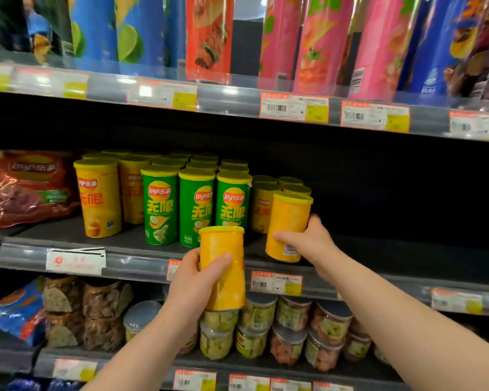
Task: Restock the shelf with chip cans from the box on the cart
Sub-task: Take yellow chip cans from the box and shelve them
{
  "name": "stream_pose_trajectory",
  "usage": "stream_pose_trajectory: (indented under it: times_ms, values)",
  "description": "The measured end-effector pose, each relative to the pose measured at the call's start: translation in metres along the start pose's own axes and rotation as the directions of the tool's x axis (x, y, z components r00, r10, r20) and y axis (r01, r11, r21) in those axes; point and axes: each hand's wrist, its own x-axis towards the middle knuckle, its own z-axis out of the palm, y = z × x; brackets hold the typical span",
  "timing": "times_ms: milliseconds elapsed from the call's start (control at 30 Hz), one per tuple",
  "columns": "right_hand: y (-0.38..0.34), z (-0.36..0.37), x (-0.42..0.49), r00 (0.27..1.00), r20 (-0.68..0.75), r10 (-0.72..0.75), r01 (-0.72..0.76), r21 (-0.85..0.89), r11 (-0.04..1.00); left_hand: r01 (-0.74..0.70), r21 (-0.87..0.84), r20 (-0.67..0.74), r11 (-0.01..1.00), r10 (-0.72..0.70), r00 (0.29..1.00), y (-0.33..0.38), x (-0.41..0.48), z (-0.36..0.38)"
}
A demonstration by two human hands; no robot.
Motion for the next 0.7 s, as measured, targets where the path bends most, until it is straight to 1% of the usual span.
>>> stream_pose_trajectory:
  times_ms: [133,233,333,500,600,700]
  values:
    - [-0.003,0.011,0.025,0.999,0.046,-0.003,0.007,-0.085,0.996,-0.026,0.008,-0.059,1.0,0.026,0.998,0.009,0.008,0.003]
    - [-0.003,0.021,0.042,0.998,0.053,0.018,-0.012,-0.112,0.994,-0.047,0.019,-0.105,0.999,0.049,0.993,0.014,0.014,0.005]
    - [0.003,0.03,0.055,0.997,0.06,0.037,-0.028,-0.15,0.988,-0.036,0.017,-0.136,0.999,0.038,0.99,0.011,0.018,0.007]
    - [0.014,0.028,0.066,0.981,0.19,0.037,-0.001,-0.184,0.983,-0.018,0.019,-0.166,1.0,0.021,0.986,0.007,0.021,0.009]
    - [0.018,0.026,0.068,0.983,0.18,0.025,0.023,-0.258,0.966,-0.003,0.021,-0.191,1.0,0.007,0.982,0.005,0.025,0.011]
    - [0.02,0.024,0.069,0.978,0.204,0.031,0.022,-0.252,0.967,0.008,0.043,-0.2,0.999,0.001,0.98,0.007,0.028,0.015]
